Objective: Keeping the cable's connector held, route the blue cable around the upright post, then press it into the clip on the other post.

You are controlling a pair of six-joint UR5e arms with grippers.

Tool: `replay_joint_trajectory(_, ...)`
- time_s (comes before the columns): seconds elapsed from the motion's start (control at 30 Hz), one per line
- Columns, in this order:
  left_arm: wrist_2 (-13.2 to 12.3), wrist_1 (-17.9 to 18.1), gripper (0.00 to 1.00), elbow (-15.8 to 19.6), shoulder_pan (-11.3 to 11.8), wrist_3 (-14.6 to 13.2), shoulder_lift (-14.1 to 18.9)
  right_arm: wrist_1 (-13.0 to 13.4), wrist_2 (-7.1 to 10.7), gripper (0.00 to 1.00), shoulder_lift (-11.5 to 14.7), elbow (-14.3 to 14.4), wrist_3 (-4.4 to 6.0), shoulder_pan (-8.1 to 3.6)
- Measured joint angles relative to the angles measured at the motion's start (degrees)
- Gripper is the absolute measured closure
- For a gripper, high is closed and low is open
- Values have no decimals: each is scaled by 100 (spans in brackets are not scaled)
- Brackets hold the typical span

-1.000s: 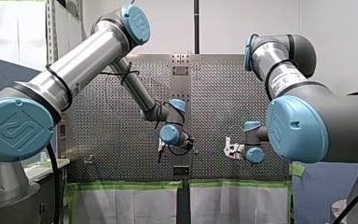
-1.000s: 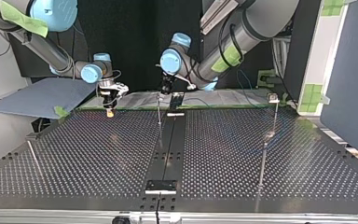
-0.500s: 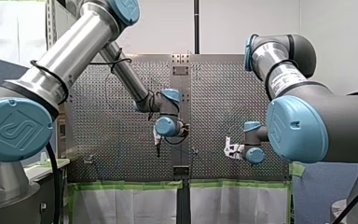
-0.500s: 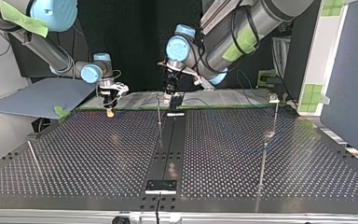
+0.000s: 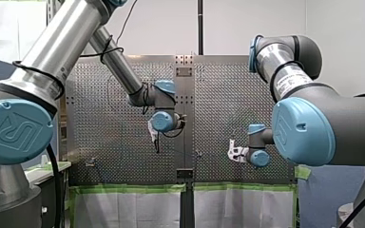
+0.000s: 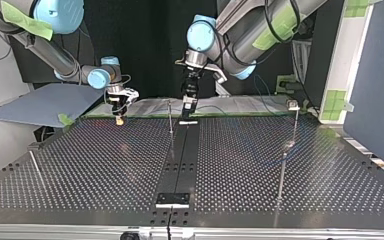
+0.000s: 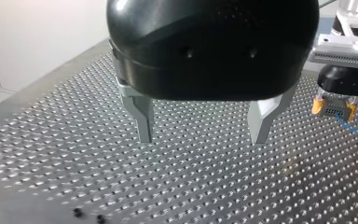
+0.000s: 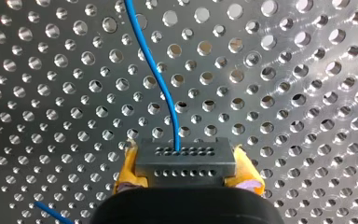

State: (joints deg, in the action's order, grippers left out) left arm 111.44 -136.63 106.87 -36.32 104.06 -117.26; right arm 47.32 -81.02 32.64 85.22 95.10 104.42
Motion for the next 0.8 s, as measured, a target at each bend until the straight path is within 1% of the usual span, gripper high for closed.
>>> replay_joint_trajectory(0.2,226,107,0,308,0,-144,308,13,-3,100,-21,0,9,-1)
replay_joint_trajectory(0.5,324,262,0,764,-46,-184,765,18,-2,100,-31,0,10,-16)
replay_joint_trajectory(0.8,453,271,0,1243,-129,-176,1243,17,-3,100,-32,0,4,-27)
